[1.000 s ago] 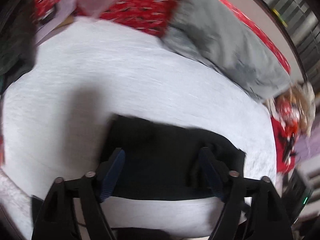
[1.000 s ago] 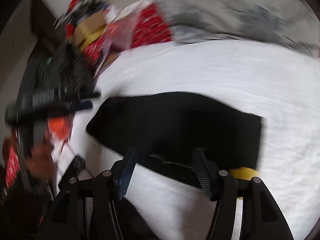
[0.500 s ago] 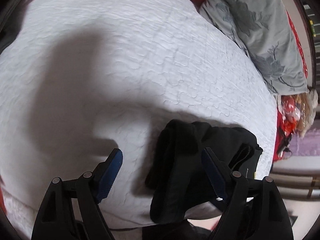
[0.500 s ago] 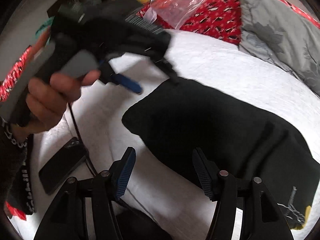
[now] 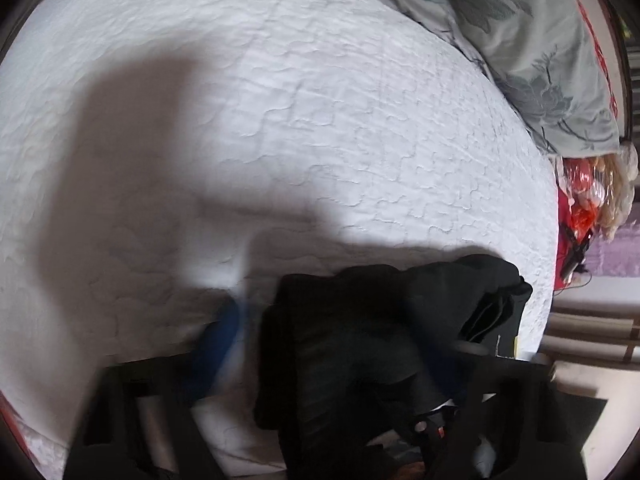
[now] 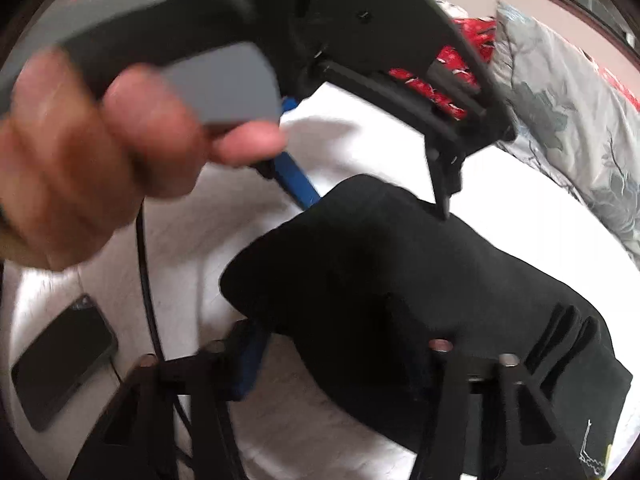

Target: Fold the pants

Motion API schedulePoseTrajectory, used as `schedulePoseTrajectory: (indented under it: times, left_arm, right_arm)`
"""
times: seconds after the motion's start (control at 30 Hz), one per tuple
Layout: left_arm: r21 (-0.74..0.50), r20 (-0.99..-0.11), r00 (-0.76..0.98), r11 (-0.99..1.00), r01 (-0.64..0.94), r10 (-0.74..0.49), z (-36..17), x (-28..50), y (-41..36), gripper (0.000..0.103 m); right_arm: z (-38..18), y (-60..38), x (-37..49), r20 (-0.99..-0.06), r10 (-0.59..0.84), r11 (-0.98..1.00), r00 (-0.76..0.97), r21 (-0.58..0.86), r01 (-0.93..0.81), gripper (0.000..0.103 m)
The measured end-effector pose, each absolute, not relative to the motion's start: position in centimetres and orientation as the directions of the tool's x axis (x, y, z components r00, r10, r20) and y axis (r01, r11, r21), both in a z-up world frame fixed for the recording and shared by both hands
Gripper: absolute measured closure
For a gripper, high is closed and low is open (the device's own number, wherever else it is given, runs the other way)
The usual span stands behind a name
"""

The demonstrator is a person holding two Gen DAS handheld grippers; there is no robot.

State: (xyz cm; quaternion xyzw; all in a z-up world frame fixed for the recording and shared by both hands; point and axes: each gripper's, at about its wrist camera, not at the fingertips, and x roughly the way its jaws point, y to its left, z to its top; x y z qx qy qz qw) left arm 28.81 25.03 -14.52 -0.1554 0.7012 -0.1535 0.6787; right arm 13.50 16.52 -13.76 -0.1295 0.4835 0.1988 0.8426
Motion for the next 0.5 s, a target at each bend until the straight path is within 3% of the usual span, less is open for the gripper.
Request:
schedulePoseTrajectory:
  times: [0.07, 0.13, 0.5]
  left_arm:
    - [-0.411, -0.911, -0.022, 0.911, -0.028, -0.412, -14.2, 28.8, 24.9, 0.068]
    - [-0.420, -0.907, -0.005, 0.905, -0.062, -0.422, -13.8, 28.7, 24.9, 0.070]
    - [-0.495, -0.869, 0.069, 0.864, -0.094, -0.490, -6.9, 26.4, 20.6, 0.070]
  right_arm:
    - [-13.4, 15.6, 14.2, -0.869, 0.237, 0.893, 0.434, 0.020, -0.449, 0.085]
    - [-12.8, 14.5, 14.5, -0.867, 0.275, 0.899, 0.415, 0.078, -0.432, 0.091]
    - [-7.1, 7.8, 13.4, -0.790, 0.432, 0.891, 0.435, 0.301, -0.339, 0.091]
